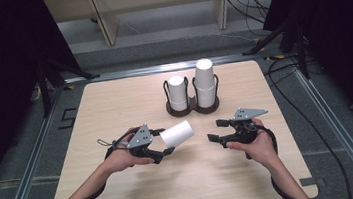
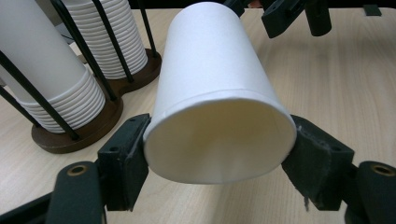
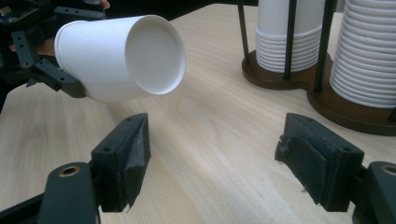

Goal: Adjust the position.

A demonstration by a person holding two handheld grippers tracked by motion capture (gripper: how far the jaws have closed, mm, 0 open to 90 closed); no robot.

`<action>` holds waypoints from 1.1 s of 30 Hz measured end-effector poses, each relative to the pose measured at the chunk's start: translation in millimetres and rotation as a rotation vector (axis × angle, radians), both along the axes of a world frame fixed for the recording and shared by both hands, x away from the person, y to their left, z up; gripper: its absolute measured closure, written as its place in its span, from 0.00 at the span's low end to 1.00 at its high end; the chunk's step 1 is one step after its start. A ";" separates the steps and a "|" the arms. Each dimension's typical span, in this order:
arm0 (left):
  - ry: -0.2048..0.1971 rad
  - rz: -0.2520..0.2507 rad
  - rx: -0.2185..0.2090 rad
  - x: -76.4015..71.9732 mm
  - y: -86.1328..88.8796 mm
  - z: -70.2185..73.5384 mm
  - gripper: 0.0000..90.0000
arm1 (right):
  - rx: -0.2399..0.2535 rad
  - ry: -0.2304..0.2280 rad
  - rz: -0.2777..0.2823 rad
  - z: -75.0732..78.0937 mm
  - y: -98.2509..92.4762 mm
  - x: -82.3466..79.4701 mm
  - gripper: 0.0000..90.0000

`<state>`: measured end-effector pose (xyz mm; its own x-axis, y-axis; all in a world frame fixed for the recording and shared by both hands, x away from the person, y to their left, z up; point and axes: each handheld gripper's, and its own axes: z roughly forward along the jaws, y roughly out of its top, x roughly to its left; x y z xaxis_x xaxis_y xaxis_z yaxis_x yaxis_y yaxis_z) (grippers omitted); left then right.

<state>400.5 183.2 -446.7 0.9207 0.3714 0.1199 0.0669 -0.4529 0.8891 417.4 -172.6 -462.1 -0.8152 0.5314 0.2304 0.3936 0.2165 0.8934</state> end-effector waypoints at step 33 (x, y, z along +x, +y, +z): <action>0.014 -0.087 0.056 1.7 2.2 8.6 0.31 | -0.043 -0.040 0.133 -2.0 5.7 -3.6 0.29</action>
<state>402.1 185.3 -438.2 0.9509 0.2830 0.1253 0.0371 -0.5062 0.8616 413.8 -166.9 -464.0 -0.8872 0.4266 0.1759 0.3234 0.3030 0.8964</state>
